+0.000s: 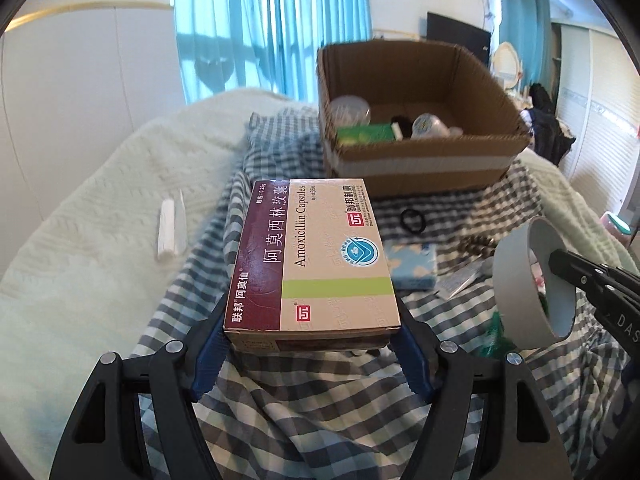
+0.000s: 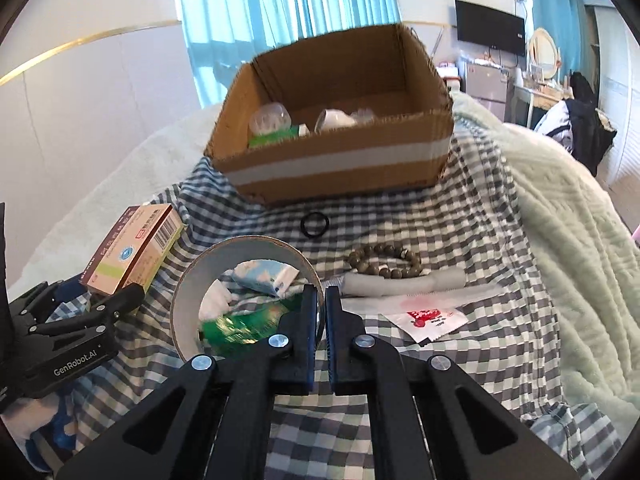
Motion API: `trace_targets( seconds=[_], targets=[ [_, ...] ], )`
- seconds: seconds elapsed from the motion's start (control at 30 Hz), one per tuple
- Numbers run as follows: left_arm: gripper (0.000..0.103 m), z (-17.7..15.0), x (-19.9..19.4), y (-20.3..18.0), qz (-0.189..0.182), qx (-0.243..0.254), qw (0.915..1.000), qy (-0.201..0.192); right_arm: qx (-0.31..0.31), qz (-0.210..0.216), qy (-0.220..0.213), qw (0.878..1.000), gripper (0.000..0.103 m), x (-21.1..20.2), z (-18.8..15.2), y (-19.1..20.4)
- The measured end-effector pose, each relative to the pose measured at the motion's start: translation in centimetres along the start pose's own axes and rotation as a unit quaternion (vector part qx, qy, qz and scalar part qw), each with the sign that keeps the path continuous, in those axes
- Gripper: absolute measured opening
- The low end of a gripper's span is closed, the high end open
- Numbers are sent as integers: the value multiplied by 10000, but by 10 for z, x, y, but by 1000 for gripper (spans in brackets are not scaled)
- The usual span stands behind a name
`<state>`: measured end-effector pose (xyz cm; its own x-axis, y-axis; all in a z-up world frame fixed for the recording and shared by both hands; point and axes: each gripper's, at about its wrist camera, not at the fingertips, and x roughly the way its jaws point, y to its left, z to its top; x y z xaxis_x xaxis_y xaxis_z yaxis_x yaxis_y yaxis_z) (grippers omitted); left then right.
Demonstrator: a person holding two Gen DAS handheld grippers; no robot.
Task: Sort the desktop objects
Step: 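Lift the Amoxicillin box and tape roll over the cardboard box and release both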
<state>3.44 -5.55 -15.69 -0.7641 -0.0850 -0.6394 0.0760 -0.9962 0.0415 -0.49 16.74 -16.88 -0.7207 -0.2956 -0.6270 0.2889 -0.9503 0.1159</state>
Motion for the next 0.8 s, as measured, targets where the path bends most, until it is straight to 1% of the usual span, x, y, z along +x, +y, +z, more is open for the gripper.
trace_targets(
  seconds=[0.13,0.23,0.37,0.5,0.6,0.7,0.8],
  targets=[
    [75,5,-14,0,-66,-52,9997,-211,-94,-112,-232,9996,3,-15,4,4],
    [75,7,-20,2,-68,-118,9995,-268,-129,-144,-396,9990,3,-26,8,7],
    [75,9,-27,8,-2,-232,9992,-340,-141,-155,-560,9982,3,-39,11,9],
    [75,14,-33,11,123,-216,9988,-432,-179,-135,-644,9977,3,-47,14,12],
    [75,17,-36,10,295,-120,9982,-513,-220,-103,-675,9974,3,-51,14,14],
    [75,17,-32,10,548,8,9972,-513,-269,-92,-707,9971,3,-53,16,17],
    [75,18,-29,7,808,145,9949,-594,-308,-89,-738,9968,3,-55,16,18]
  ],
)
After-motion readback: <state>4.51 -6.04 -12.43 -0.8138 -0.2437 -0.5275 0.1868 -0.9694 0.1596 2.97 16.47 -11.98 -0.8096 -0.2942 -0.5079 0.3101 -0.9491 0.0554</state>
